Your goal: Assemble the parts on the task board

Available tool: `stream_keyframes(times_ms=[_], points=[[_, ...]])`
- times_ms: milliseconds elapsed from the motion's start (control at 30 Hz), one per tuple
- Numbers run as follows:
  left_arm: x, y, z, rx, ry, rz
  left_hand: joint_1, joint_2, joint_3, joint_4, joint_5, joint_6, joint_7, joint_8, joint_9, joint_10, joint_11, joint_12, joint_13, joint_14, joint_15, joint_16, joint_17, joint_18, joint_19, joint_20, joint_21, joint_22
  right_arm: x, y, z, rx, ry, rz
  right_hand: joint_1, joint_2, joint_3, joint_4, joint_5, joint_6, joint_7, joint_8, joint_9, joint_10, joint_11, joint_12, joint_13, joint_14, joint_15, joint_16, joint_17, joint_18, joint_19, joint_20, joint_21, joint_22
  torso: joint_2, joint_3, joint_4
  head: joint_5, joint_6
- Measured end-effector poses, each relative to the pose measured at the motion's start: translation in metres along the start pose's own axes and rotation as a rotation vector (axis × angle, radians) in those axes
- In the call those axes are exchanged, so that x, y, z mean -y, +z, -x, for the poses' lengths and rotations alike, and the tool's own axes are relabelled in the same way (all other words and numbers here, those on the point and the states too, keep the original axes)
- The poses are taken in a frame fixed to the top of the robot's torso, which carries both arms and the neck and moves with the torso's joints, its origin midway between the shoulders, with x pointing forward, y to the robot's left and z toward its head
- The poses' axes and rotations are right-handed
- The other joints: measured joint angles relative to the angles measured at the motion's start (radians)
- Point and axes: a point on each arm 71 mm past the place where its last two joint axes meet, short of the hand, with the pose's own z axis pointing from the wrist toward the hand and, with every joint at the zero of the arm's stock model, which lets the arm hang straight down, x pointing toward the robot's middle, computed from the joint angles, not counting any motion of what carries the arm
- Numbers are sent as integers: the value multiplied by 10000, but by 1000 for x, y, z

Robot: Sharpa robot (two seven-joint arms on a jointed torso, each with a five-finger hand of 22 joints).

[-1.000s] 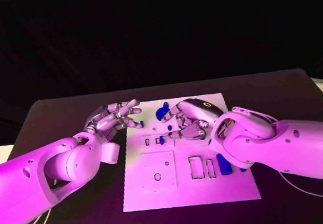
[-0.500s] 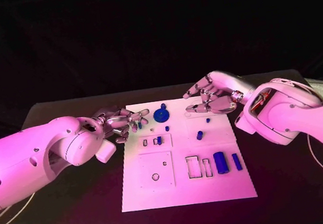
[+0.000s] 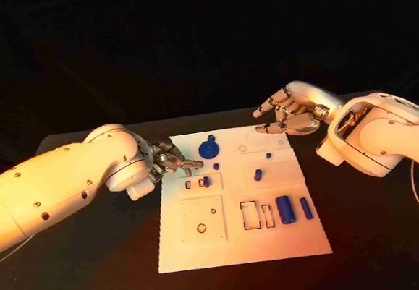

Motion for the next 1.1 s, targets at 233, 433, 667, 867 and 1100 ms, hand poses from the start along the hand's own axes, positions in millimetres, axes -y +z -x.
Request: stream_keyframes(times_ms=[233, 433, 667, 867, 1100], points=[[13, 11, -1, -41, 747, 381, -324, -113, -330, 22, -99, -159, 18, 220, 320, 59, -59, 31, 81, 0, 0, 0, -1, 0, 0, 0, 0, -1, 2, 1, 0, 10, 57, -210, 29, -105, 41, -41, 55, 1, -1, 0, 0, 0, 0, -90, -77, 0, 0, -57, -1, 1, 0, 0, 0, -22, 8, 0, -8, 81, -15], [23, 19, -3, -123, 1280, 545, -465, -176, -488, 6, -106, -232, 16, 292, 444, 75, -75, 49, 28, -1, 1, 0, -1, 0, 0, 0, 0, -2, 3, 2, 0, 9, 71, -316, 29, -105, 41, -41, 55, 1, -1, 0, -1, 0, 0, -90, -87, 0, -1, -57, -2, 0, 0, 0, -39, -37, 14, -6, -12, 116, -67], [30, 26, -7, -311, 1772, 644, -464, -176, -527, 28, -106, -267, -19, 292, 473, 75, -75, 62, 10, -1, 2, 0, -2, 0, -1, 0, 0, -2, 3, 3, -1, -3, 77, -364, 29, -105, 41, -41, 55, 1, -1, 0, 0, -36, -36, -130, -87, 0, 0, -57, -3, 0, -36, -36, -39, -36, 22, -12, -12, 125, -142], [32, 29, -8, -452, 2063, 753, -503, -214, -554, 1, -106, -267, -19, 292, 491, 75, -75, 20, -4, -1, 2, 0, -3, 0, -1, 0, 0, -3, 4, 3, -1, -19, 75, -397, 29, -105, 41, -41, 55, 1, -1, 0, 0, -36, -37, -130, -98, 0, 0, -57, -3, 0, -36, -36, -38, -45, 22, -17, -9, 114, -197], [36, 32, -10, -631, 2322, 792, -503, -214, -554, 1, -106, -303, 18, 332, 521, 74, -74, 20, -3, -2, 2, 0, -4, 1, -1, 0, -1, -4, 3, 5, -2, -32, 79, -396, 29, -104, 41, -40, 55, 1, -1, 0, 0, -36, -37, -130, -98, 0, -1, -57, -4, 0, -35, -36, -38, -45, 21, -16, -4, 91, -244]])
